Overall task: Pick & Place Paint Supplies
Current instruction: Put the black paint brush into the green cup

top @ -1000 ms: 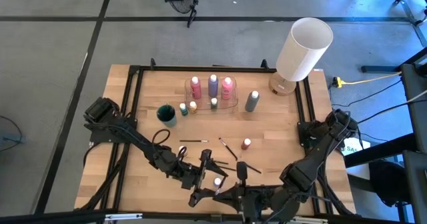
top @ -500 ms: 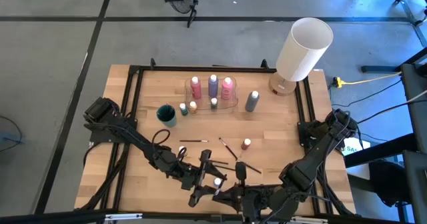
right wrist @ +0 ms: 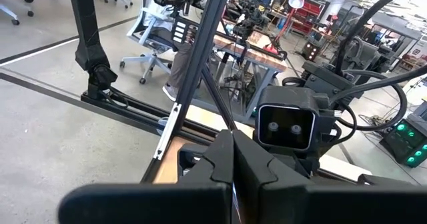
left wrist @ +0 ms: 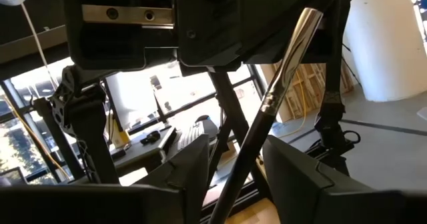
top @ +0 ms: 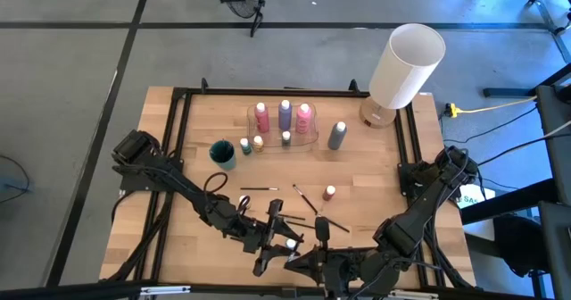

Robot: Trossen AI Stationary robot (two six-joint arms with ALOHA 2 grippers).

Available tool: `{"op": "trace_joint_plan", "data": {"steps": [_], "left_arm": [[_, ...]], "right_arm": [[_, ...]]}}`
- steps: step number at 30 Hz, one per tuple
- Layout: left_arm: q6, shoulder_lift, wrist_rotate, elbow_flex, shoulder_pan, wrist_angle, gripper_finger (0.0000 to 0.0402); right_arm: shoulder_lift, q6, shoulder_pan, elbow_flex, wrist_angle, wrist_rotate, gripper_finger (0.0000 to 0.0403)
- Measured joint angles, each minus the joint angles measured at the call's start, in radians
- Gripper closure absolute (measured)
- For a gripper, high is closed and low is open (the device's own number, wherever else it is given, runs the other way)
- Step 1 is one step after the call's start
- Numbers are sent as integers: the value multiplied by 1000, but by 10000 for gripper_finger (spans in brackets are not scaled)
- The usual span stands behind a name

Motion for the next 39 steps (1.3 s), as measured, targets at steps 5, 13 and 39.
{"op": "trace_joint_plan", "data": {"steps": [5,13,39], "left_arm": [[0,0,0,0,0,-1,291],[13,0,6,0,0,-11,348],[21,2,-4,-1,0,-43,374]], "right_arm": [[0,0,0,0,-1,0,403],[0,0,0,0,-2,1,403],[-3,54,6,2,-104,16,365]]}}
